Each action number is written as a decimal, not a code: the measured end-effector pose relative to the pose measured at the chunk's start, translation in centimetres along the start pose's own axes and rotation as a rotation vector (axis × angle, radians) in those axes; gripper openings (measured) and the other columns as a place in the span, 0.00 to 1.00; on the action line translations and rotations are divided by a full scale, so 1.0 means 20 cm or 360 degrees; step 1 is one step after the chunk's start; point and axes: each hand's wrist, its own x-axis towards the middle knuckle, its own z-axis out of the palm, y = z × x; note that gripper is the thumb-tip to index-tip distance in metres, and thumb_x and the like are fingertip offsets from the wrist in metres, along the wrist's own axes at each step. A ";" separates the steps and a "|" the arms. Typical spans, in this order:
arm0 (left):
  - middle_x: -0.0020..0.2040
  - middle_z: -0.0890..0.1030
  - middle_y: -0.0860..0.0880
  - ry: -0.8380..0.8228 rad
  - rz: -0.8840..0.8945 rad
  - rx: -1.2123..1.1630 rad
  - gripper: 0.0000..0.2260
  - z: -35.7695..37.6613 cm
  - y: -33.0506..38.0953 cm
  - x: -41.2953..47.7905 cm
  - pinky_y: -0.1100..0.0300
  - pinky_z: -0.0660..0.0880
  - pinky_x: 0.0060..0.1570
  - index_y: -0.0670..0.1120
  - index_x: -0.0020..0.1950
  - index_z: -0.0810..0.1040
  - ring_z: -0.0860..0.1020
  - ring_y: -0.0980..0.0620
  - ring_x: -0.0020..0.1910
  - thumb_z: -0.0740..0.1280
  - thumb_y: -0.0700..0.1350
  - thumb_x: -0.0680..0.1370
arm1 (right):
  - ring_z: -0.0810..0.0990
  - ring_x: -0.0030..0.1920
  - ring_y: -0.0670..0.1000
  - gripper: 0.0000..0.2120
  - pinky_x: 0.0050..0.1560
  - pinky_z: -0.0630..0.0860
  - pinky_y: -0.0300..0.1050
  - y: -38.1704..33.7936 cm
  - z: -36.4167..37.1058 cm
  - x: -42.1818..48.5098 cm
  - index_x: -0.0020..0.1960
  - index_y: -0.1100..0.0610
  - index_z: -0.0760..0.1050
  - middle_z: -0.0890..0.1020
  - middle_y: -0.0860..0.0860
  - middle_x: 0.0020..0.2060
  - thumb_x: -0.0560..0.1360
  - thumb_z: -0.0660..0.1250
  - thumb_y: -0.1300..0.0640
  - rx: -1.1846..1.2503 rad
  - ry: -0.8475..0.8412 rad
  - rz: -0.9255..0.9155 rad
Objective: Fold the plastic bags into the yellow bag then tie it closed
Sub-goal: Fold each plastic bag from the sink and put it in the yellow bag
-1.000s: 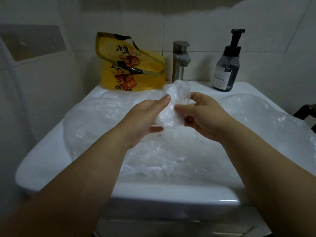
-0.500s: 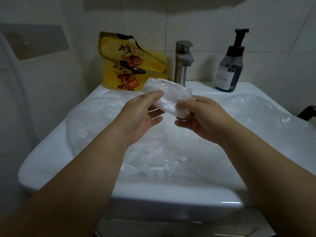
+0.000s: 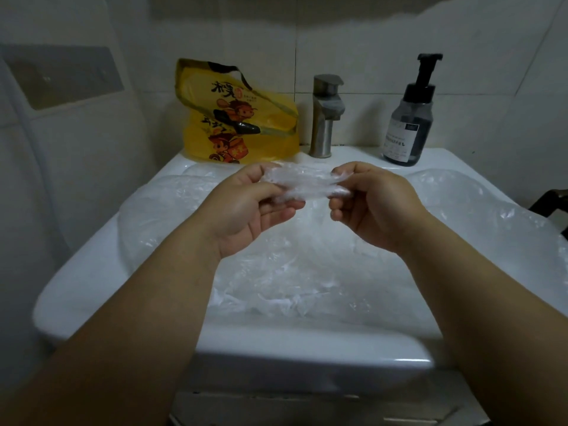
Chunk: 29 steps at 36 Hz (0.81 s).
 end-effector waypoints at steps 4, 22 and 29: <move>0.40 0.84 0.42 0.0047 -0.0009 -0.0083 0.13 0.00 0.00 -0.01 0.64 0.80 0.33 0.44 0.49 0.76 0.84 0.50 0.37 0.56 0.31 0.80 | 0.70 0.27 0.50 0.12 0.26 0.73 0.40 0.01 0.00 0.00 0.40 0.64 0.73 0.70 0.56 0.29 0.77 0.53 0.65 0.0019 -0.0024 -0.0012; 0.55 0.83 0.49 -0.0094 -0.0188 0.0477 0.20 0.11 -0.12 0.02 0.56 0.77 0.54 0.53 0.50 0.83 0.80 0.50 0.57 0.63 0.64 0.69 | 0.80 0.36 0.56 0.06 0.40 0.82 0.46 0.10 0.07 -0.01 0.51 0.70 0.76 0.79 0.63 0.38 0.76 0.64 0.69 -0.0509 -0.0179 -0.0146; 0.57 0.83 0.51 -0.0047 -0.0169 0.0196 0.17 0.10 -0.10 0.04 0.54 0.75 0.60 0.54 0.54 0.80 0.79 0.51 0.59 0.53 0.57 0.82 | 0.79 0.34 0.49 0.08 0.34 0.77 0.37 0.09 0.08 -0.01 0.49 0.67 0.78 0.82 0.56 0.36 0.76 0.66 0.62 -0.0452 -0.0255 0.0049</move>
